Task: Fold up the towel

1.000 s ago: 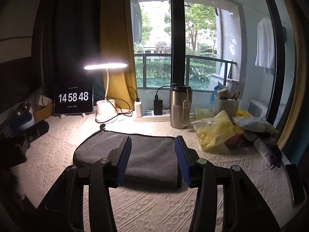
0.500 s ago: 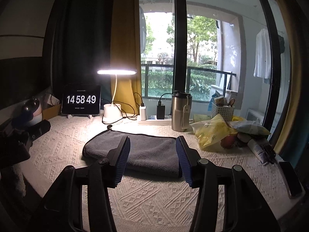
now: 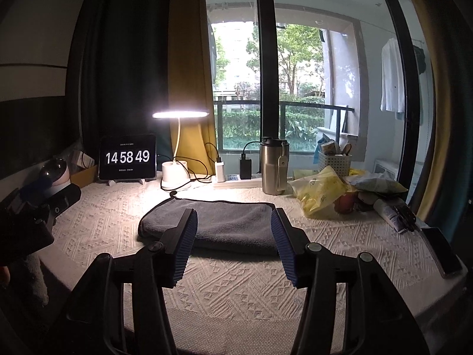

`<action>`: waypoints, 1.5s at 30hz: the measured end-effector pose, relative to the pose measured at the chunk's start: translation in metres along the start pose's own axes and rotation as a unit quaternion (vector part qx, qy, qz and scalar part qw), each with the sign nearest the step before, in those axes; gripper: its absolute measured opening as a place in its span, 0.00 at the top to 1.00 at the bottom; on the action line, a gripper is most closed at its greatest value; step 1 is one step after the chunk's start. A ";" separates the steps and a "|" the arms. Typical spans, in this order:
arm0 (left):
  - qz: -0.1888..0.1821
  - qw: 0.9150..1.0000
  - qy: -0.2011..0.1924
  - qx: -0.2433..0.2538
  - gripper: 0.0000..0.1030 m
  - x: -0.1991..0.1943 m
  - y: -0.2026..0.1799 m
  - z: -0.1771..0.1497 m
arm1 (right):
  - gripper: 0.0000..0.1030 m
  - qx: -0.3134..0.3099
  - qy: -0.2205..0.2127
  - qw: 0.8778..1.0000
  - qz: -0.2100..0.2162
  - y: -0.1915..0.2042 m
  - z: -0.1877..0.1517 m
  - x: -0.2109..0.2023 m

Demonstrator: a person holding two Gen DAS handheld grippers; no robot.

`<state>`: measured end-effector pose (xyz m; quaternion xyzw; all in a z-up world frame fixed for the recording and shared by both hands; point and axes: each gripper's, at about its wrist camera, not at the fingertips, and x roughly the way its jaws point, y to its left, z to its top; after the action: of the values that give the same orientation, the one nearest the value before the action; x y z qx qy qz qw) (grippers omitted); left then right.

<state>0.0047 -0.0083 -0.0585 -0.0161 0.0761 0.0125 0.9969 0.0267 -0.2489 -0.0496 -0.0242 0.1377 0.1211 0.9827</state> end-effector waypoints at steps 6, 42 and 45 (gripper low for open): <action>0.002 1.000 -0.004 0.002 0.06 0.000 -0.001 0.001 | 0.47 0.001 -0.001 1.000 0.001 0.002 -0.001 -0.002; 0.003 1.000 -0.008 0.001 0.06 -0.002 0.000 0.001 | 0.46 0.002 -0.006 1.000 -0.002 0.001 0.002 -0.003; 0.002 1.000 -0.009 0.001 0.06 -0.002 0.000 0.001 | 0.46 0.003 -0.007 1.000 -0.003 0.001 0.002 -0.003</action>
<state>0.0033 -0.0087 -0.0569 -0.0147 0.0677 0.0150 0.9975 0.0242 -0.2490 -0.0467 -0.0212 0.1310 0.1175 0.9842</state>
